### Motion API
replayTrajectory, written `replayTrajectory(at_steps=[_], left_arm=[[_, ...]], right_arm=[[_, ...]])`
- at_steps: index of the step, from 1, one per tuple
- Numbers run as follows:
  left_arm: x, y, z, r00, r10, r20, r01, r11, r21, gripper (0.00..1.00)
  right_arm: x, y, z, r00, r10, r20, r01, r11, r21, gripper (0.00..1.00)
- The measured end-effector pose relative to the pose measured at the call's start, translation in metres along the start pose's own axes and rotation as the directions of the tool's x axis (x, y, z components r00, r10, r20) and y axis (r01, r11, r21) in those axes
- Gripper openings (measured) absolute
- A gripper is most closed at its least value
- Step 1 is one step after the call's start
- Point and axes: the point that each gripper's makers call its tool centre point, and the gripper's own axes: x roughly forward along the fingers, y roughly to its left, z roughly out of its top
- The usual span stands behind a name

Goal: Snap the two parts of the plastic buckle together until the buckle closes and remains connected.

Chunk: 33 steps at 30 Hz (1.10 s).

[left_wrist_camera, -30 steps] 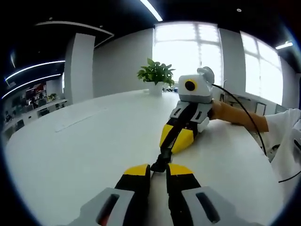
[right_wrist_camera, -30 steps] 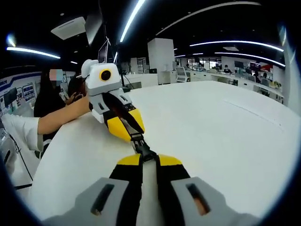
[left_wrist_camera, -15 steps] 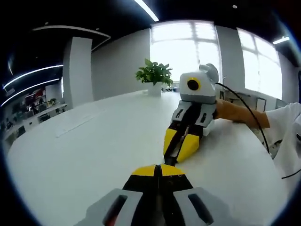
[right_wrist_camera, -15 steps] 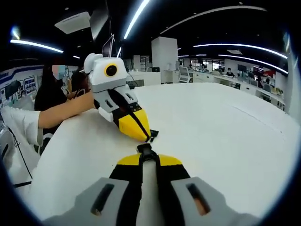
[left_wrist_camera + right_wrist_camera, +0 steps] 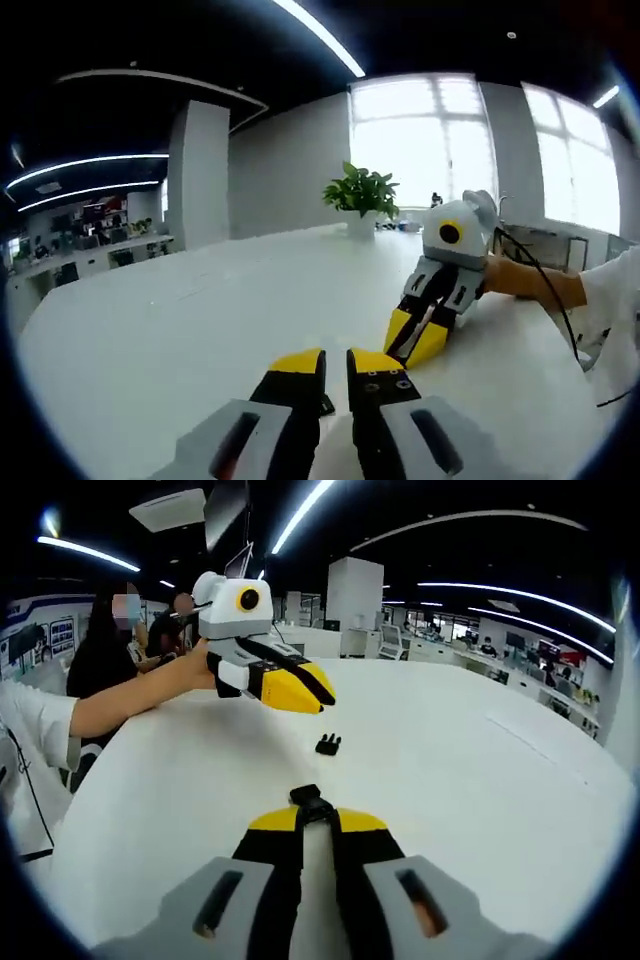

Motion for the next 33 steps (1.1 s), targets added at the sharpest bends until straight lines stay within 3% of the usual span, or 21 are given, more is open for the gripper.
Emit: replayTrajectory(at_steps=[6, 20, 27, 33], left_arm=[[0.008, 0.007, -0.026, 0.990, 0.032, -0.140, -0.027, 0.999, 0.033, 0.16], [-0.002, 0.012, -0.037, 0.977, 0.079, -0.196, -0.072, 0.996, 0.044, 0.24], [-0.001, 0.017, -0.036, 0.979, 0.104, -0.175, -0.100, 0.995, 0.027, 0.23], [0.002, 0.016, -0.036, 0.979, 0.115, -0.169, -0.109, 0.993, 0.043, 0.34]], right_arm=[[-0.003, -0.005, 0.000, 1.000, -0.022, 0.003, 0.022, 1.000, 0.003, 0.11], [-0.007, -0.007, 0.002, 0.999, -0.036, 0.016, 0.036, 0.999, 0.005, 0.11], [-0.008, -0.008, 0.002, 0.999, -0.035, 0.015, 0.035, 0.999, 0.006, 0.11], [-0.008, -0.009, 0.003, 0.999, -0.041, 0.018, 0.041, 0.999, 0.004, 0.11]])
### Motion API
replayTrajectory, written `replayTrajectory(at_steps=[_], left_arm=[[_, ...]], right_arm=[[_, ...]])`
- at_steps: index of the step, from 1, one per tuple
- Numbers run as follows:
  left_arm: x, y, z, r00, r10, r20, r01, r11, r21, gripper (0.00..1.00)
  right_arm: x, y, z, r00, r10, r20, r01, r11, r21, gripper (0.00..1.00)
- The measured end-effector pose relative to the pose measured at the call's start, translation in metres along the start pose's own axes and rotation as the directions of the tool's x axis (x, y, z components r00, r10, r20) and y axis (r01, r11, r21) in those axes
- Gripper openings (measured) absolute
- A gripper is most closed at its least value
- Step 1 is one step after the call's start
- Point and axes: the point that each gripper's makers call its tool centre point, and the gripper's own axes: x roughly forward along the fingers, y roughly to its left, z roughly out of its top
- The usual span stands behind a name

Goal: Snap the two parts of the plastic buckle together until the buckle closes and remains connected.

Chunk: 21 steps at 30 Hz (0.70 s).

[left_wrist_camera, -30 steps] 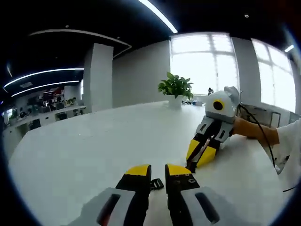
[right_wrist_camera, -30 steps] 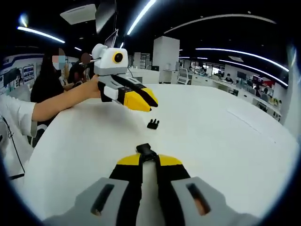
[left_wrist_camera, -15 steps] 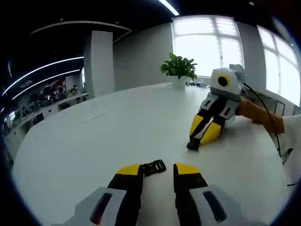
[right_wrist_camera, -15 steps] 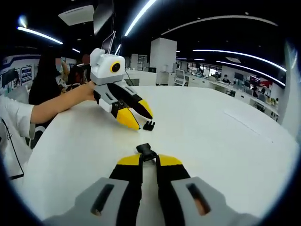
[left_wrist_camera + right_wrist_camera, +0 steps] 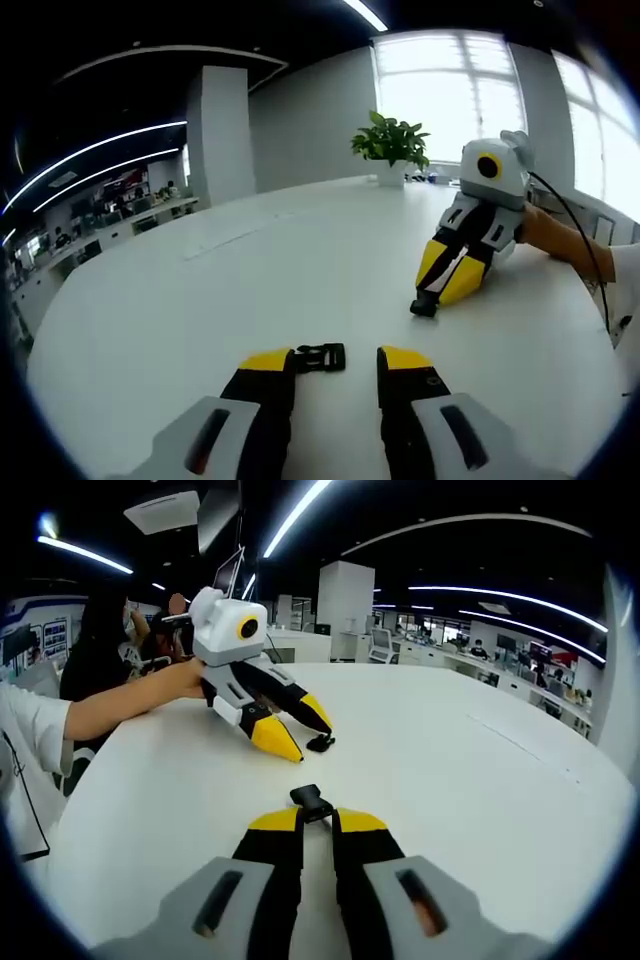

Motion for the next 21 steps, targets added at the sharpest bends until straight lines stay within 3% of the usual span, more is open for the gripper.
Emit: replayTrajectory(at_steps=[7, 9, 11, 13, 21], left_arm=[[0.002, 0.010, 0.000, 0.999, 0.032, 0.017, -0.032, 0.999, -0.008, 0.36], [0.004, 0.012, 0.000, 0.999, 0.033, 0.022, -0.032, 0.999, -0.018, 0.32], [0.004, 0.014, 0.000, 0.999, 0.039, 0.026, -0.039, 0.999, -0.007, 0.21], [0.003, 0.013, 0.001, 0.999, 0.041, 0.032, -0.041, 0.999, -0.003, 0.20], [-0.004, 0.000, 0.003, 0.999, -0.009, 0.038, 0.010, 1.000, -0.025, 0.20]], right_arm=[[0.000, -0.001, 0.000, 1.000, -0.002, 0.002, 0.002, 1.000, 0.002, 0.11], [0.000, -0.001, 0.000, 1.000, -0.003, 0.002, 0.003, 1.000, 0.002, 0.11], [0.000, -0.001, 0.001, 1.000, -0.003, 0.003, 0.003, 1.000, 0.002, 0.11], [0.000, -0.002, 0.001, 1.000, -0.004, 0.004, 0.004, 1.000, 0.002, 0.11], [-0.003, -0.004, 0.004, 1.000, -0.009, 0.021, 0.009, 1.000, 0.011, 0.11]])
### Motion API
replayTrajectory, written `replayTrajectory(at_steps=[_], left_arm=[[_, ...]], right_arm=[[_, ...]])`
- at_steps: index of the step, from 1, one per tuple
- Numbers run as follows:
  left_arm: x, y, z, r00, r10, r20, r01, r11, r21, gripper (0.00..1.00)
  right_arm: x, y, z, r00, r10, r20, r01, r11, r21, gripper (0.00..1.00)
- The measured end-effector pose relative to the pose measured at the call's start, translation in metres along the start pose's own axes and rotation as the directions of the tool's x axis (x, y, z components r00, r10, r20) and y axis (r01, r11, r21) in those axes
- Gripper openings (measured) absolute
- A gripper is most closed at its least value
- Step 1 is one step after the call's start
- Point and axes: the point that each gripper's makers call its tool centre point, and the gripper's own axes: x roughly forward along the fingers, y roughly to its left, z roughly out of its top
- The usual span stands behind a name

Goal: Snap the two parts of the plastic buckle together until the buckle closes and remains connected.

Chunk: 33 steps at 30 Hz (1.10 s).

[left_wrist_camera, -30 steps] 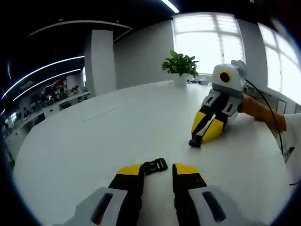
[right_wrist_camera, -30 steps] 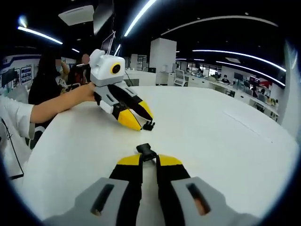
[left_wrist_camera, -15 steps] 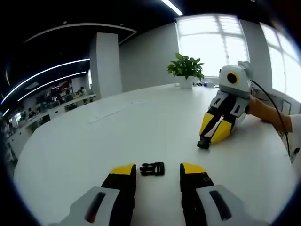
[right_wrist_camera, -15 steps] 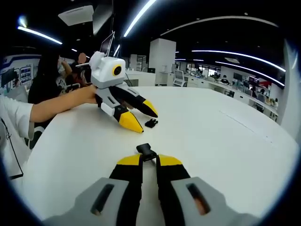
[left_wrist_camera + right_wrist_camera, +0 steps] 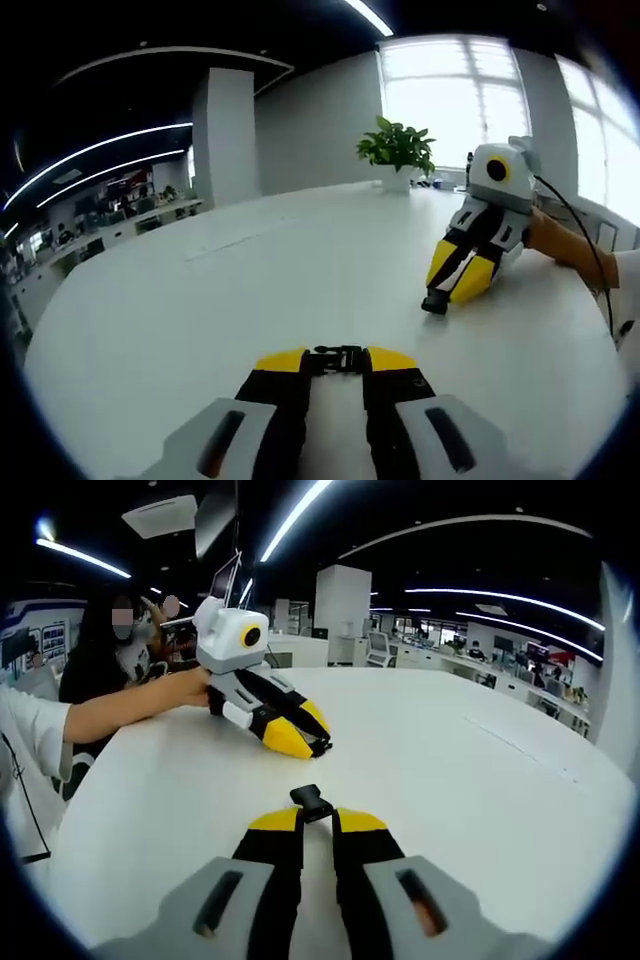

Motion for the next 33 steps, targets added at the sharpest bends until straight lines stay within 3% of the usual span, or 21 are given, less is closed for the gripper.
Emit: replayTrajectory(at_steps=[4, 5, 9, 11, 18, 22, 26, 33], left_arm=[[-0.003, -0.021, 0.008, 0.993, -0.119, 0.024, 0.119, 0.993, 0.008, 0.20], [-0.003, -0.023, 0.008, 0.992, -0.125, 0.021, 0.125, 0.992, 0.012, 0.20], [-0.004, -0.050, 0.004, 0.972, -0.236, -0.012, 0.236, 0.968, 0.080, 0.20], [-0.004, -0.056, 0.003, 0.966, -0.257, -0.018, 0.258, 0.961, 0.100, 0.20], [-0.010, -0.087, 0.002, 0.923, -0.383, -0.035, 0.384, 0.912, 0.146, 0.20], [-0.010, -0.096, -0.001, 0.908, -0.415, -0.050, 0.418, 0.896, 0.151, 0.20], [-0.007, -0.092, -0.006, 0.911, -0.405, -0.074, 0.412, 0.899, 0.148, 0.20], [-0.001, -0.079, -0.007, 0.930, -0.359, -0.079, 0.367, 0.920, 0.141, 0.20]], right_arm=[[-0.002, -0.003, 0.002, 1.000, -0.005, 0.011, 0.005, 1.000, 0.007, 0.11], [-0.002, -0.003, 0.002, 1.000, -0.006, 0.012, 0.006, 1.000, 0.011, 0.11], [-0.002, -0.006, -0.001, 1.000, -0.014, 0.004, 0.014, 1.000, 0.017, 0.11], [-0.002, -0.007, -0.002, 1.000, -0.017, -0.001, 0.017, 1.000, 0.020, 0.11], [-0.002, -0.008, -0.004, 1.000, -0.021, -0.005, 0.021, 0.999, 0.027, 0.11], [-0.002, -0.009, -0.004, 1.000, -0.022, -0.008, 0.023, 0.999, 0.027, 0.11], [-0.002, -0.009, -0.005, 1.000, -0.023, -0.009, 0.023, 0.999, 0.028, 0.11], [-0.002, -0.010, -0.006, 1.000, -0.027, -0.013, 0.027, 0.999, 0.030, 0.11]])
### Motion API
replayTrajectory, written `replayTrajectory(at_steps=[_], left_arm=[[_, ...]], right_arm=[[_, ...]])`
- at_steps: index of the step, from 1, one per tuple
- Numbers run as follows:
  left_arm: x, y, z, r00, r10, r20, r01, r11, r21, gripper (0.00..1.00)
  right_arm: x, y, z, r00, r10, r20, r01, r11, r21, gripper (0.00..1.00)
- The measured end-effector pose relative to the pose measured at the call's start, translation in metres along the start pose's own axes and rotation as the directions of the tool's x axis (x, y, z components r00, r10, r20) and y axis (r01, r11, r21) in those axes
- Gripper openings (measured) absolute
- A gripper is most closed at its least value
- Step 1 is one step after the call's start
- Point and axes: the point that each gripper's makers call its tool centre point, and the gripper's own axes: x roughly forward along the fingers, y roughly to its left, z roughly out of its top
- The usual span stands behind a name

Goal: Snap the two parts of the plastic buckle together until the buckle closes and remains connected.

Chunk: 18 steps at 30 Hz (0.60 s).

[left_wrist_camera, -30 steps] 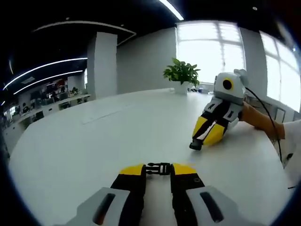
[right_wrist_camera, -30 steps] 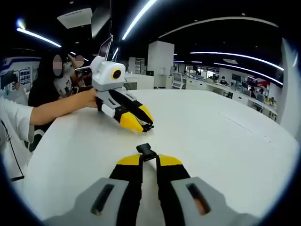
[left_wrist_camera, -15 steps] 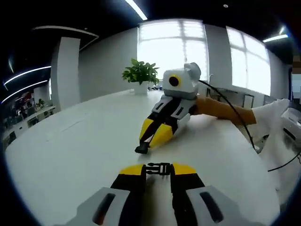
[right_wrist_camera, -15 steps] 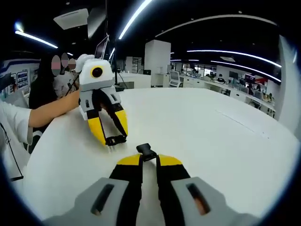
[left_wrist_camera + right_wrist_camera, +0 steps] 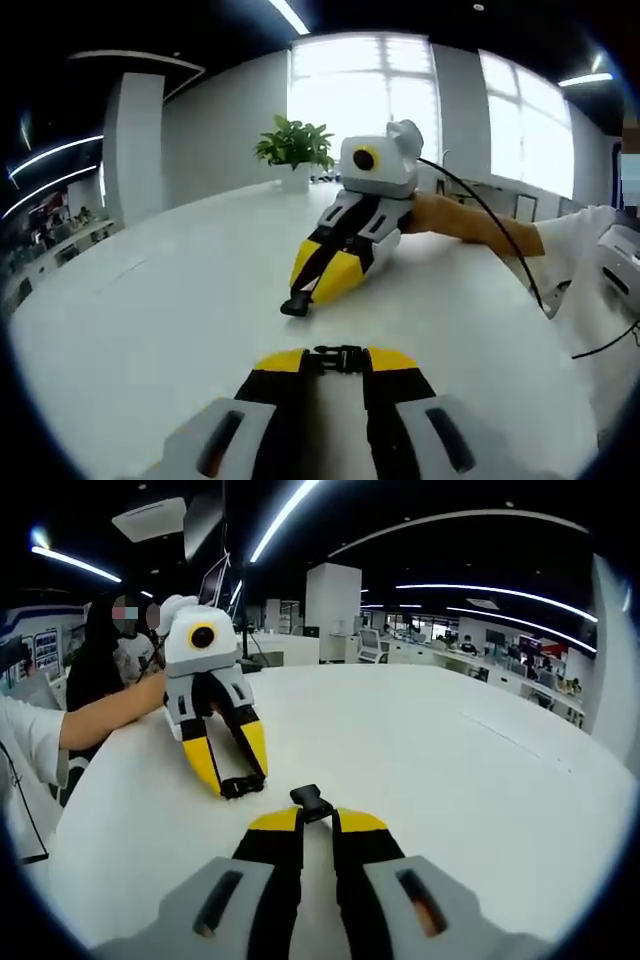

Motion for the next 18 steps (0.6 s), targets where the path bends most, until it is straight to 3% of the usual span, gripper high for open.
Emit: replayTrajectory(at_steps=[9, 18], left_arm=[[-0.003, 0.010, 0.005, 0.998, 0.055, 0.019, -0.055, 0.998, -0.005, 0.33], [-0.011, 0.003, 0.003, 0.999, 0.040, -0.003, -0.040, 0.999, -0.035, 0.28]], right_arm=[[0.000, 0.000, 0.001, 1.000, -0.004, 0.002, 0.004, 1.000, -0.001, 0.11], [-0.002, -0.001, 0.001, 1.000, -0.007, 0.005, 0.007, 1.000, 0.000, 0.11]])
